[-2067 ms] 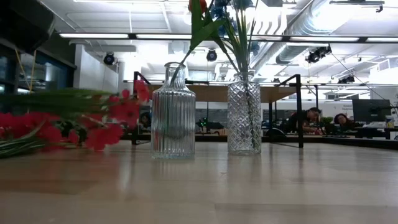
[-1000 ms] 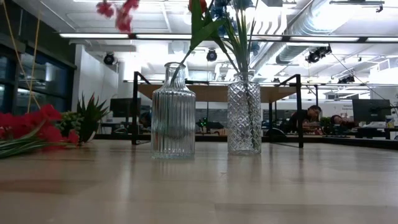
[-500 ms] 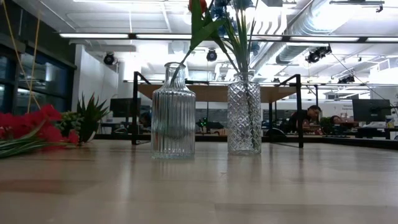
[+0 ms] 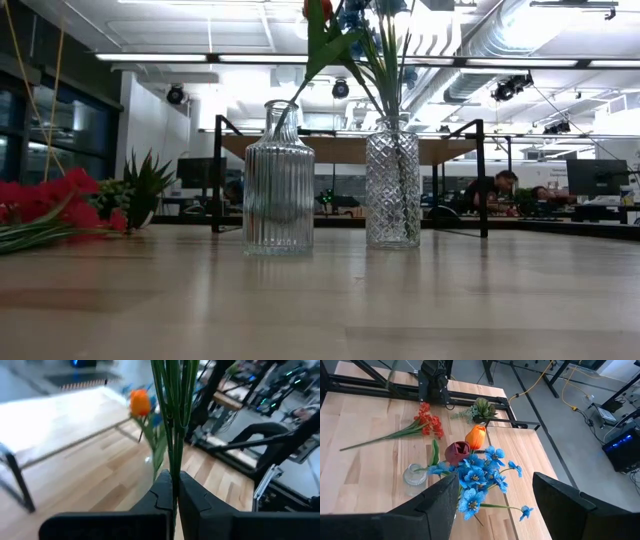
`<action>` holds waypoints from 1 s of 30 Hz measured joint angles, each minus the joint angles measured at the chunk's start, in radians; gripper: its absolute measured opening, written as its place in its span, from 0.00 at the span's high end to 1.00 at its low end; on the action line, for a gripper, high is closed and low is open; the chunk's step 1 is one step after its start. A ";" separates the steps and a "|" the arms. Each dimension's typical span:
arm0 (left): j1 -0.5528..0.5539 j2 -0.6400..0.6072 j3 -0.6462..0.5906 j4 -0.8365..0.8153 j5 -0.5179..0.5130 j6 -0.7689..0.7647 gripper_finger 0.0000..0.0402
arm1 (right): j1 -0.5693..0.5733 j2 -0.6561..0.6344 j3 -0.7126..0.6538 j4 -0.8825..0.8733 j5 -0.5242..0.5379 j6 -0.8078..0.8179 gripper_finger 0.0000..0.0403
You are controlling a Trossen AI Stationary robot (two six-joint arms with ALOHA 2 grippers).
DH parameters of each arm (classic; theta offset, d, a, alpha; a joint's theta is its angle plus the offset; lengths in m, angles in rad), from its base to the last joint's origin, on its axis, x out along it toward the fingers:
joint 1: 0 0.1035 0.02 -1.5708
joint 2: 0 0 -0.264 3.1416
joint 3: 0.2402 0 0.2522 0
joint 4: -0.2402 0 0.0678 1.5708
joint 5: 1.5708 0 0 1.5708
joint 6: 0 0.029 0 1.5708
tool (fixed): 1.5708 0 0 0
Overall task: Pick and place flowers into a vace then onto a shelf
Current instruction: Put the right orange flowers into the bottom transparent vase
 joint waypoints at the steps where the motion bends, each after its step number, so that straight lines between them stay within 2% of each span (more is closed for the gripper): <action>1: -0.014 0.000 0.000 0.020 -0.027 0.025 0.90 | 0.000 0.000 0.000 0.000 0.000 -0.002 0.39; 9: -0.214 -0.002 0.000 0.168 -0.189 0.199 0.90 | 0.000 0.000 0.000 0.000 0.031 -0.028 0.39; 16: -0.400 -0.002 0.000 0.198 -0.362 0.218 0.90 | 0.000 0.000 0.000 0.000 0.045 -0.048 0.39; 22: -0.475 -0.001 0.000 0.190 -0.374 0.221 0.90 | 0.000 0.000 0.000 0.000 0.040 -0.048 0.39; 30: -0.471 -0.001 0.000 0.190 -0.374 0.243 0.90 | 0.000 0.000 0.000 0.000 0.042 -0.048 0.39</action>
